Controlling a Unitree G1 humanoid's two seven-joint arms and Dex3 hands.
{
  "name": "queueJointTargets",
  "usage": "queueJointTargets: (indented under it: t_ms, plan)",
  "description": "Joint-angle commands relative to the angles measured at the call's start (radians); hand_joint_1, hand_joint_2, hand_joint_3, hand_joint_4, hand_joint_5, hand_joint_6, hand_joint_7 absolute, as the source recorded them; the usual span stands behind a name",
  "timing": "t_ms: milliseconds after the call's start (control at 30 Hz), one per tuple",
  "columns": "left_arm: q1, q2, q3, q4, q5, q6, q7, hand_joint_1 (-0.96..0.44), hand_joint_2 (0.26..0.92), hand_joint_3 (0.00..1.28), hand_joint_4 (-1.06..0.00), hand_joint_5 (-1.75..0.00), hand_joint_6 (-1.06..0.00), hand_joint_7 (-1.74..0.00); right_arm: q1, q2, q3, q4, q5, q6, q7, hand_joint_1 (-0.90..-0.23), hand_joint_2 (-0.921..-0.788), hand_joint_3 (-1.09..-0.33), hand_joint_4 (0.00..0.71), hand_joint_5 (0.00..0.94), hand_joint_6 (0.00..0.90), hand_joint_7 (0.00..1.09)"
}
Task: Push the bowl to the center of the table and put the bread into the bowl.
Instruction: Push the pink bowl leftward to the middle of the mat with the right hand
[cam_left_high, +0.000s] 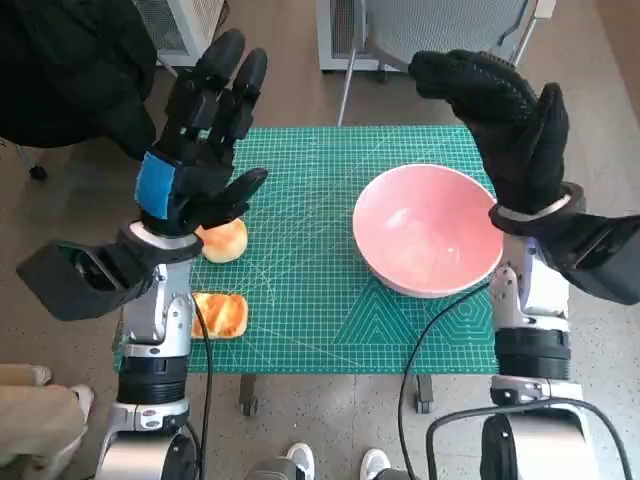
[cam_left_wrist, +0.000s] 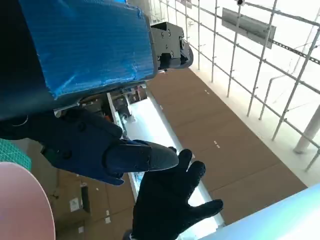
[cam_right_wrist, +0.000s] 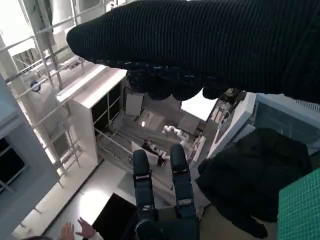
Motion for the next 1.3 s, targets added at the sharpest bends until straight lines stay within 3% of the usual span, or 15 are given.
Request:
queueJointTargets:
  t_ms: [33,500,767,1167,1300]
  plan:
    - [0.015,-0.007,-0.003,-0.007,-0.01,-0.006,-0.008,-0.52,0.921,0.29,-0.05,0.0,0.0,-0.39,0.003,-0.003,-0.001,0.012,0.011,0.01,0.015,-0.663,-0.921,-0.913,0.294,0.005,0.328,0.01]
    - [0.033,-0.015,-0.007,-0.022,-0.003,-0.003,0.0,-0.52,0.921,0.28,-0.05,0.0,0.0,-0.4,0.008,-0.004,-0.006,0.015,0.009,0.006,0.019,-0.667,-0.921,-0.908,0.295,0.003,0.328,0.01]
    - [0.039,-0.013,-0.008,-0.034,-0.004,0.007,0.005,-0.52,0.921,0.28,-0.05,0.0,0.0,-0.4,-0.002,-0.023,-0.021,0.057,0.0,-0.018,0.016,-0.672,-0.921,-0.918,0.291,0.001,0.325,0.0]
    - [0.04,-0.011,-0.007,-0.026,-0.002,0.003,0.004,-0.52,0.921,0.29,-0.05,0.0,0.0,-0.39,-0.068,-0.098,-0.082,0.3,-0.031,-0.122,-0.02,-0.687,-0.921,-0.926,0.269,0.0,0.303,0.0]
    - [0.041,-0.012,-0.007,-0.02,0.0,0.0,0.004,-0.53,0.921,0.29,-0.05,0.0,0.0,-0.39,-0.09,-0.121,-0.102,0.401,-0.045,-0.154,-0.06,-0.704,-0.921,-0.925,0.255,0.0,0.298,0.0]
